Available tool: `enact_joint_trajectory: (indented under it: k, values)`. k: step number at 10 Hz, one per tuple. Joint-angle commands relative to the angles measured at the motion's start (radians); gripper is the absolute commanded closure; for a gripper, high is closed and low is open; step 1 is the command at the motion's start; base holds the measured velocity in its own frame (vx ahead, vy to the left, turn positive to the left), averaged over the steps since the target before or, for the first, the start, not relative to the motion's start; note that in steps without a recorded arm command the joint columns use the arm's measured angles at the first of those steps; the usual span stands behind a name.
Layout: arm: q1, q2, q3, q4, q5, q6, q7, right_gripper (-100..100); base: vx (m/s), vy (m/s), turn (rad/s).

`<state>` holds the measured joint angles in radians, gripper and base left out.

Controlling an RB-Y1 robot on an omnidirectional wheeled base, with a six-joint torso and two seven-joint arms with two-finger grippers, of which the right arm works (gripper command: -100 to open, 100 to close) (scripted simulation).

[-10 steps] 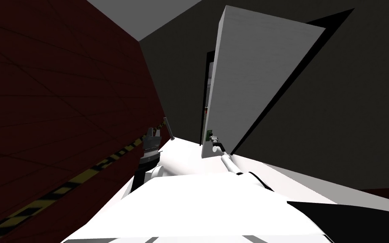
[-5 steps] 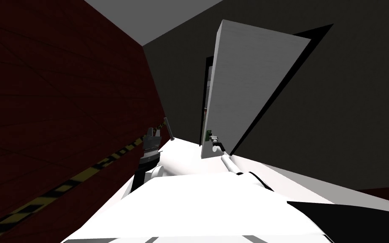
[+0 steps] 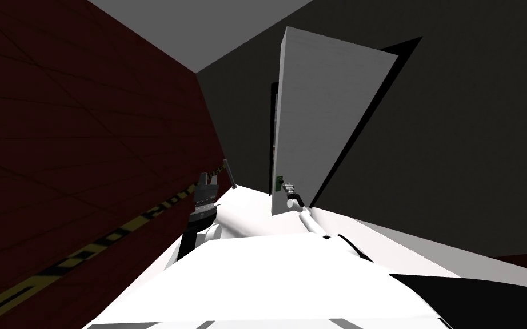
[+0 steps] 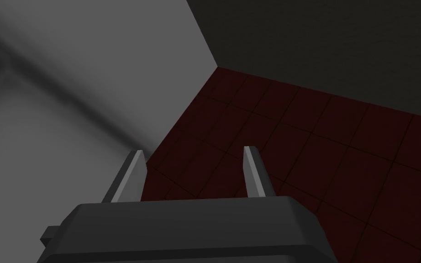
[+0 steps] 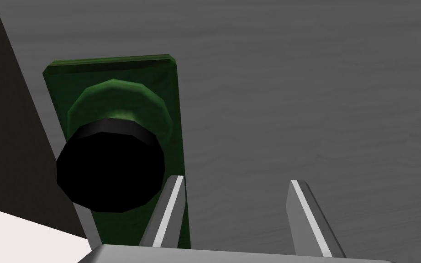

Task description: Pull the door open

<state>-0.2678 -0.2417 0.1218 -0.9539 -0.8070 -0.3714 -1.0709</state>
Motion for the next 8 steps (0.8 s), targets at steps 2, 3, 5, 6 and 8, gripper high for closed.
enact_joint_trajectory:
  k: [2,3,5,6,8]
  values:
    - [0.003,0.024,0.049,-0.024,0.010,-0.011,-0.010,-100,-0.112,-0.095,0.106]
    - [0.006,0.026,0.059,-0.029,0.013,-0.016,-0.014,-100,-0.109,-0.083,0.080]
    - [0.014,0.031,0.085,-0.043,0.018,-0.031,-0.023,-100,-0.134,-0.123,0.103]
    - [0.018,0.034,0.096,-0.049,0.021,-0.038,-0.027,-100,-0.111,-0.094,0.058]
    - [0.024,0.022,0.079,-0.041,0.018,-0.050,-0.026,-100,-0.053,-0.040,-0.021]
